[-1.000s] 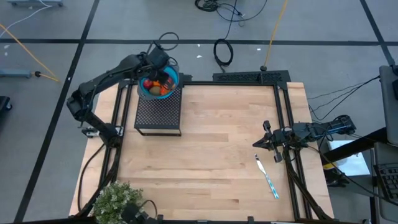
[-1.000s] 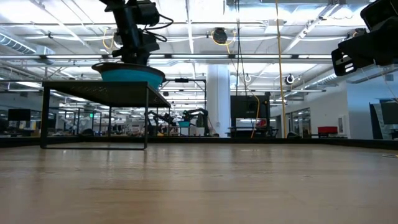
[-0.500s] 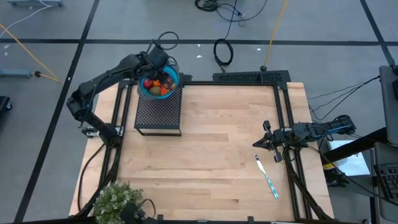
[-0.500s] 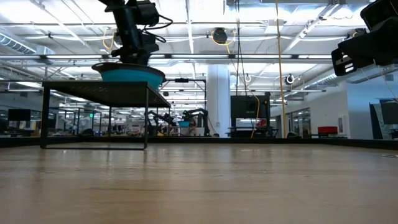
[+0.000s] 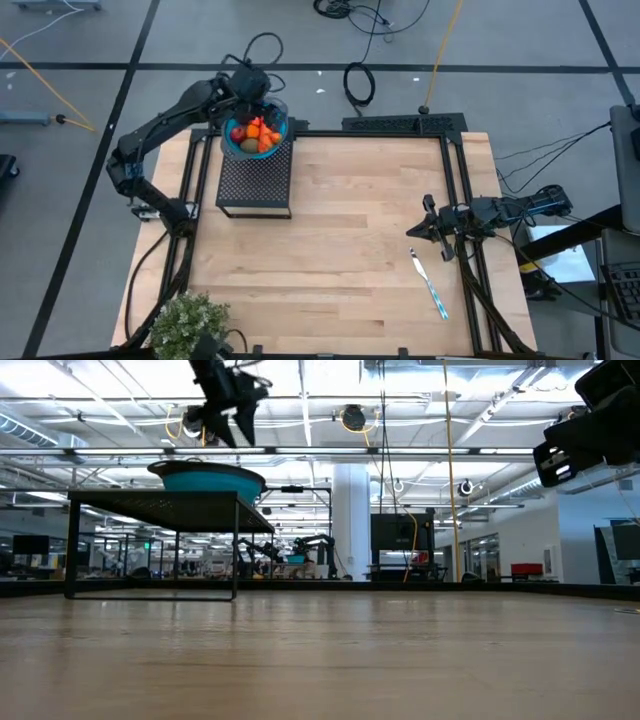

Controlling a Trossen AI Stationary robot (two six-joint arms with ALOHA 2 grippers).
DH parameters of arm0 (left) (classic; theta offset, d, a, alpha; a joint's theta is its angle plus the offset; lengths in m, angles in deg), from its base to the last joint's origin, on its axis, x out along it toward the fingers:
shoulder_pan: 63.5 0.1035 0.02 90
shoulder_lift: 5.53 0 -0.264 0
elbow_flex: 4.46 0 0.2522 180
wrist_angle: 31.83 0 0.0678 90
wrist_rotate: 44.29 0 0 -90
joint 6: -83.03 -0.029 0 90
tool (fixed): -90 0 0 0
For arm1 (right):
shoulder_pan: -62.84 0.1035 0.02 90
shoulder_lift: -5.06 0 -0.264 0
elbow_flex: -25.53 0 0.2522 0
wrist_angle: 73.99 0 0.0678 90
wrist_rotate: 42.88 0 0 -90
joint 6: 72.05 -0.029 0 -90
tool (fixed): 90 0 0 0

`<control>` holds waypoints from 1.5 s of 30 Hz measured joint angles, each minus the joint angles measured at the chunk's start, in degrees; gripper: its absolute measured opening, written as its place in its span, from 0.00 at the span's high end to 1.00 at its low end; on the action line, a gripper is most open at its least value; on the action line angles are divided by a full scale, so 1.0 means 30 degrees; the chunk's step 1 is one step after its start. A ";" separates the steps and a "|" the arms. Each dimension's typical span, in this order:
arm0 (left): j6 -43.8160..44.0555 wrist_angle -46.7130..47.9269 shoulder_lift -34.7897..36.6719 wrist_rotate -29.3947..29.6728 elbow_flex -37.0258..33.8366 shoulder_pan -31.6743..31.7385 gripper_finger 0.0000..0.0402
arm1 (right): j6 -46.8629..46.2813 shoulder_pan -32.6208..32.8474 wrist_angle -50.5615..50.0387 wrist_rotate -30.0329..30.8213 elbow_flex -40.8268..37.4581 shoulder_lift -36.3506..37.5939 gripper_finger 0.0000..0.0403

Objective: Pick & Place Fruit
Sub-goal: Put the white blue table knife on the shelf

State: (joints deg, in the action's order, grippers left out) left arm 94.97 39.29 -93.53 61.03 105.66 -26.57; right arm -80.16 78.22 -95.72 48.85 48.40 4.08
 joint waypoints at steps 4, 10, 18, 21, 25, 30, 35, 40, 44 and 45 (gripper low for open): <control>0.1174 0.0004 0.0029 -0.0236 0.0962 -0.1102 0.38 | -0.1364 -0.0007 0.0073 -0.0019 0.0000 -0.0004 1.00; 0.1139 -0.0056 0.0000 -0.3293 0.1211 -0.3275 0.38 | -0.3383 -0.0001 0.0838 -0.0093 0.0006 -0.0005 1.00; 0.1275 -0.0156 -0.0007 -0.5111 0.1211 -0.6792 0.38 | -0.4103 -0.0007 0.1144 -0.0114 0.0015 0.0003 1.00; 0.1756 -0.0159 -0.0007 -0.5096 0.1211 -0.8011 0.38 | -0.4083 -0.0007 0.1128 -0.0152 0.0015 0.0003 1.00; 0.1868 -0.0165 -0.0007 -0.5014 0.1204 -0.9547 0.38 | -0.3781 0.0000 0.0939 -0.0175 0.0015 -0.0005 1.00; 0.2547 -0.0181 -0.0015 -0.3336 0.1080 -1.1170 0.38 | -0.3527 0.0000 0.0976 -0.0777 0.0015 -0.0006 1.00; 0.3204 -0.0181 -0.0015 -0.2251 0.1080 -1.2063 0.38 | -0.3528 0.0000 0.0984 -0.1221 0.0015 -0.0019 1.00; 0.3293 -0.0178 -0.0015 -0.2204 0.1075 -1.2276 0.38 | -0.3425 0.0000 0.0991 -0.1253 0.0015 -0.0044 1.00; 0.2717 -0.0187 -0.0015 -0.2076 0.1072 -1.2199 0.38 | -0.3078 0.0030 0.1006 -0.1258 0.0015 -0.0211 1.00; 0.2728 -0.0159 -0.0015 -0.2065 0.1072 -1.2199 0.38 | -0.2950 0.0036 0.1005 -0.1258 0.0015 -0.0262 1.00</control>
State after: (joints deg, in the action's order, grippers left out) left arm 103.15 38.82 -93.58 54.83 108.87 -63.16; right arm -89.01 78.33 -92.70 45.08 48.44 3.30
